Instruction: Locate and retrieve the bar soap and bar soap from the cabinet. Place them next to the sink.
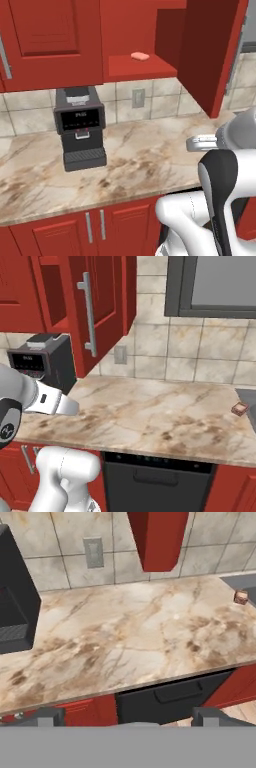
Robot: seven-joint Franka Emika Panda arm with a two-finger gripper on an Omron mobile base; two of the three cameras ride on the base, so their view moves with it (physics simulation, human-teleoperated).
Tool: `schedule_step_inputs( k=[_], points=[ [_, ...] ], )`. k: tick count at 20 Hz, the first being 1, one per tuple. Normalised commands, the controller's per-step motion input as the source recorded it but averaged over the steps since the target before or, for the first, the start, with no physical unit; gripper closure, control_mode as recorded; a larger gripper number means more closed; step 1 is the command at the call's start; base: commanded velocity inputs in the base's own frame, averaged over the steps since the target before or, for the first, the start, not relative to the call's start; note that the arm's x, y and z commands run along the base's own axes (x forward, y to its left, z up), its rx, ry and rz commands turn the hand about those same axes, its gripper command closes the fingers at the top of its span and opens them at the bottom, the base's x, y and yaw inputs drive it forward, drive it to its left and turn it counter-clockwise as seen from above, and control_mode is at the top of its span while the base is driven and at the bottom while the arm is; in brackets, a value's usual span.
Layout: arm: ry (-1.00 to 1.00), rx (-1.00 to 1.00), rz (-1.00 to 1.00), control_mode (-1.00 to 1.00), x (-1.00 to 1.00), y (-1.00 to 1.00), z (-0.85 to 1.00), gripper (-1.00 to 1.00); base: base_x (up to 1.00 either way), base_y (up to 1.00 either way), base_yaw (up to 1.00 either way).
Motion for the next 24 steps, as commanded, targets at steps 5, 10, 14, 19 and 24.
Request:
schedule_step_inputs(
  k=[5,10,14,19,24],
  points=[
    [0.0,0.0,0.0,1.0,0.0,0.0,0.0,-1.0,0.0,0.58,-0.05],
    [0.0,0.0,0.0,1.0,0.0,0.0,0.0,-1.0,0.0,0.37,0.02],
    [0.0,0.0,0.0,1.0,0.0,0.0,0.0,-1.0,0.14,0.34,0.16],
    [0.0,0.0,0.0,1.0,0.0,0.0,0.0,-1.0,0.52,0.09,0.12],
    [0.0,0.0,0.0,1.0,0.0,0.0,0.0,-1.0,0.64,-0.08,0.03]
  ],
)
